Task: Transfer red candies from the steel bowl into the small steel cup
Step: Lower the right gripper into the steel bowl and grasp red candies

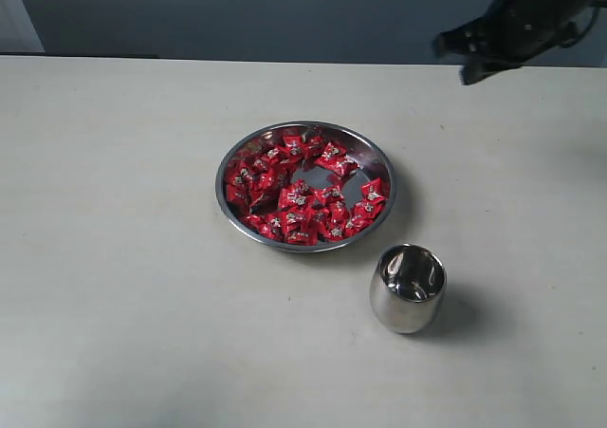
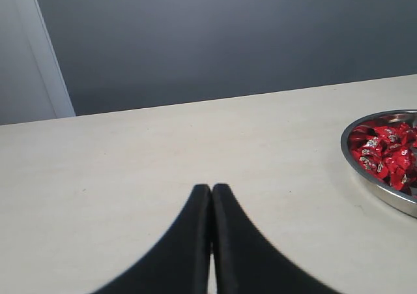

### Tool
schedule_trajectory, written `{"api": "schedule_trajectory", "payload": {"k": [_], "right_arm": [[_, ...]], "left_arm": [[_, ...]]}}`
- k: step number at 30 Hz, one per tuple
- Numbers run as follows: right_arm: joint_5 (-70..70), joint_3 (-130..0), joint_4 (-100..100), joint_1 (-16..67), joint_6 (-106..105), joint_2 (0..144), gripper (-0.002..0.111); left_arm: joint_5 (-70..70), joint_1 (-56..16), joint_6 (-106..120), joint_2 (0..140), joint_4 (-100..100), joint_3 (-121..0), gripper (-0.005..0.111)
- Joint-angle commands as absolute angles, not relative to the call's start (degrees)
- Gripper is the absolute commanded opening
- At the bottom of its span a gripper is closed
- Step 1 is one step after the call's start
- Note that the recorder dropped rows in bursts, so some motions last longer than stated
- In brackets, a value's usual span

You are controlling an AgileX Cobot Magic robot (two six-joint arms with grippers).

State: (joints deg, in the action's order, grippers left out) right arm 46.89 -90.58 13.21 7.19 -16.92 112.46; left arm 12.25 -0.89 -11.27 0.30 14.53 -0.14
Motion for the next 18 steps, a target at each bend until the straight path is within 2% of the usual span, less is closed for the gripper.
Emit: {"api": "schedule_trajectory", "payload": {"k": [1, 4, 7, 9, 18], "right_arm": [[46.4, -93.1, 26.4, 14.4, -30.6, 114.4, 0.002], [46.2, -95.0, 26.4, 19.6, -32.4, 115.9, 0.015], [46.8, -97.4, 26.4, 23.9, -32.4, 117.5, 0.036], [46.9, -99.0, 26.4, 26.3, -31.9, 118.6, 0.046], [46.8, -100.9, 26.2, 30.8, -28.9, 125.4, 0.042]], "left_arm": [[11.9, -1.3, -11.5, 0.0, 14.5, 0.0, 0.0], [11.9, -1.3, -11.5, 0.0, 14.5, 0.0, 0.0], [11.9, -1.3, -11.5, 0.0, 14.5, 0.0, 0.0], [11.9, -1.3, -11.5, 0.0, 14.5, 0.0, 0.0], [11.9, -1.3, -11.5, 0.0, 14.5, 0.0, 0.0]]}}
